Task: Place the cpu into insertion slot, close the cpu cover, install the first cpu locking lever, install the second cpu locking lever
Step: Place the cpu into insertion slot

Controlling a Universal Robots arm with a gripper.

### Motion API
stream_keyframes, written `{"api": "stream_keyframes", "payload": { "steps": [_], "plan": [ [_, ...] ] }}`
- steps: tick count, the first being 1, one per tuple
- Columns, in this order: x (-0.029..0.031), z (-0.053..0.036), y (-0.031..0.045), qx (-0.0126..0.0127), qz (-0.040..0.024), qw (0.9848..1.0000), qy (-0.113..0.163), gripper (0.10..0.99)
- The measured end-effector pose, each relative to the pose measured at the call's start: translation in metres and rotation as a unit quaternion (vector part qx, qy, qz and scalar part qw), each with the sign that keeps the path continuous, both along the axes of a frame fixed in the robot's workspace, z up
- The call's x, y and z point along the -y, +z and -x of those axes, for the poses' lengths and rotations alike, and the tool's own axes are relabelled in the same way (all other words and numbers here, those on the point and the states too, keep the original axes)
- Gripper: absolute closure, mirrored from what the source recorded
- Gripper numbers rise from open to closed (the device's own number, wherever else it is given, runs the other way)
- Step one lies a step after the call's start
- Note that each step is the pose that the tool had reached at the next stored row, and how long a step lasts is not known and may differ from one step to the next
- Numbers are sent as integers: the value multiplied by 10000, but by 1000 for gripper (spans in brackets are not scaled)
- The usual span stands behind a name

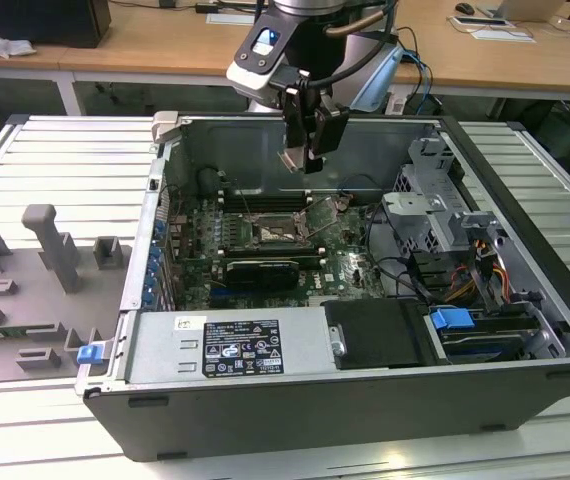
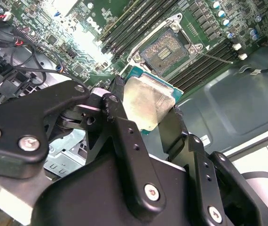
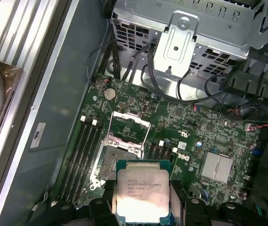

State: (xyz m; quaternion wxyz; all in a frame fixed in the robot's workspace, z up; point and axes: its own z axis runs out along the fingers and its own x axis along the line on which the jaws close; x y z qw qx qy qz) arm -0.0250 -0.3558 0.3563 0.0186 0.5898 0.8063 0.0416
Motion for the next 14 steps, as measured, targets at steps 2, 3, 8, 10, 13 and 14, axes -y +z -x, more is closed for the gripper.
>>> {"api": "stream_keyframes", "payload": {
  "steps": [2, 3, 8, 10, 13, 14],
  "plan": [
    [0, 0, -1, 0, 0, 10000, -18, 549],
    [0, 0, -1, 0, 0, 10000, -31, 549],
    [0, 0, -5, 0, 0, 9999, -164, 549],
    [0, 0, -6, 0, 0, 9998, -223, 549],
    [0, 0, -9, 0, 0, 9995, -306, 549],
    [0, 0, -14, 0, 0, 9995, -320, 549]
  ]
}}
